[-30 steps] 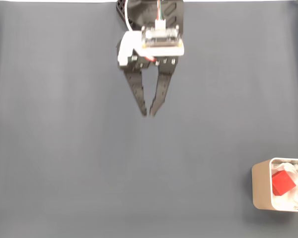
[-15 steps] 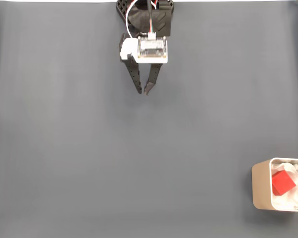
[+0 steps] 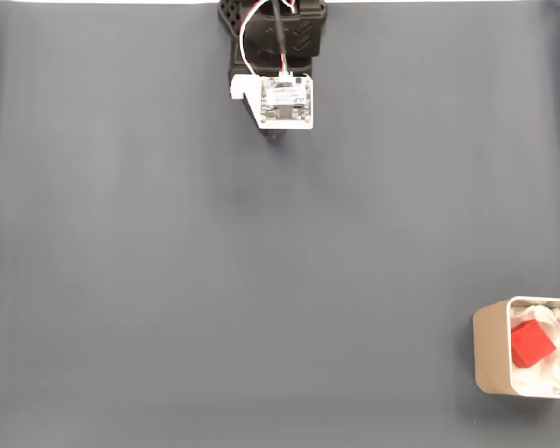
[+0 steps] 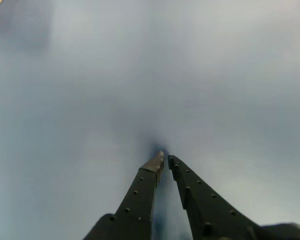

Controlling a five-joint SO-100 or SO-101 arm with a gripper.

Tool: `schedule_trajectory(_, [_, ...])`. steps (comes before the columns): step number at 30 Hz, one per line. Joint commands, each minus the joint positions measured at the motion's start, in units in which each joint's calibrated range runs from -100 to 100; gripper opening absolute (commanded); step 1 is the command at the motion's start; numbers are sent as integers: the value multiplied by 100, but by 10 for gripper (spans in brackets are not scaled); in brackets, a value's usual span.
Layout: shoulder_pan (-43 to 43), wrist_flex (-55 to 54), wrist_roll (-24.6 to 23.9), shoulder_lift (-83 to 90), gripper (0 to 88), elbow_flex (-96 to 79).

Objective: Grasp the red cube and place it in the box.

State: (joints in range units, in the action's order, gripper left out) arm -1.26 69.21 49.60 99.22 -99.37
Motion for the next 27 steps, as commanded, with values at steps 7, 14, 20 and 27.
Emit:
schedule_trajectory(7, [76,653,-103,61,0,-45])
schedule_trajectory(14, [62,661,-68,61,1,-45])
schedule_trajectory(20, [34,653,-103,61,1,-45])
schedule_trajectory(27, [34,661,-73,61,1,-45])
